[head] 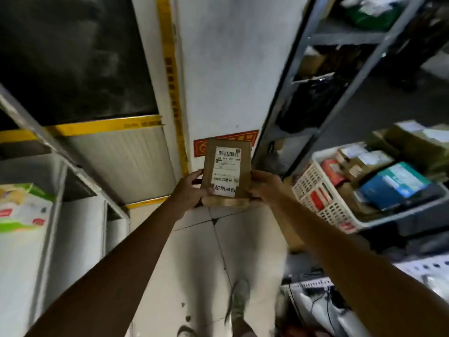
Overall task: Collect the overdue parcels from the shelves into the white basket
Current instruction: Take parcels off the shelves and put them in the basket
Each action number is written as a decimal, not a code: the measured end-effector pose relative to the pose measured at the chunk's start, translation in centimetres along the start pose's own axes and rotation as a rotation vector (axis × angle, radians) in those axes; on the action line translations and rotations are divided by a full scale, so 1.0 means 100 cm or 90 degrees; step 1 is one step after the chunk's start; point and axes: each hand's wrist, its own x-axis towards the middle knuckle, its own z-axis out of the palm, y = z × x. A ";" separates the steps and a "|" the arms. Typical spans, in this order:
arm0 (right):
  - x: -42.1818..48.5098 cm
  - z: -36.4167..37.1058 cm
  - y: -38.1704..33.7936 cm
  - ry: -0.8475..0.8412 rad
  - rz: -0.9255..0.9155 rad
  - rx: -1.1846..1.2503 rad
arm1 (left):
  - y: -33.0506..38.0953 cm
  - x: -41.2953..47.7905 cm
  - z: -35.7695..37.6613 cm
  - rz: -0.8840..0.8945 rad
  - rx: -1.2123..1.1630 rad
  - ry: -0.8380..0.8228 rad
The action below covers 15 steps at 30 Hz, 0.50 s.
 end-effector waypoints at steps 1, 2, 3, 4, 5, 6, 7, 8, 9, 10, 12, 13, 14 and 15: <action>-0.004 -0.019 0.004 0.030 0.003 0.018 | 0.005 0.011 0.019 0.004 0.023 -0.032; -0.010 -0.034 0.006 0.050 0.006 0.031 | 0.011 0.019 0.036 0.009 0.045 -0.054; -0.013 -0.048 0.008 0.070 0.011 0.044 | 0.015 0.026 0.051 0.013 0.065 -0.070; -0.017 -0.067 0.011 0.099 0.015 0.063 | 0.021 0.038 0.071 0.016 0.080 -0.096; -0.019 -0.082 0.013 0.118 0.020 0.080 | 0.025 0.045 0.087 0.013 0.086 -0.116; -0.020 -0.098 0.016 0.146 0.021 0.100 | 0.030 0.056 0.105 0.010 0.089 -0.144; -0.019 -0.112 0.020 0.170 0.024 0.106 | 0.034 0.066 0.120 0.008 0.093 -0.166; -0.018 -0.124 0.023 0.195 0.023 0.105 | 0.038 0.075 0.133 0.009 0.100 -0.185; -0.016 -0.140 0.027 0.222 0.023 0.105 | 0.043 0.088 0.151 0.013 0.115 -0.208; -0.016 -0.153 0.029 0.242 0.023 0.111 | 0.048 0.097 0.165 0.014 0.125 -0.226; -0.011 -0.181 0.032 0.275 0.022 0.131 | 0.059 0.118 0.196 0.010 0.148 -0.257; -0.007 -0.193 0.034 0.286 0.022 0.140 | 0.064 0.126 0.208 0.012 0.159 -0.261; -0.004 -0.207 0.034 0.301 0.024 0.159 | 0.071 0.136 0.224 0.012 0.174 -0.270; -0.001 -0.219 0.035 0.312 0.026 0.176 | 0.076 0.144 0.237 0.017 0.191 -0.278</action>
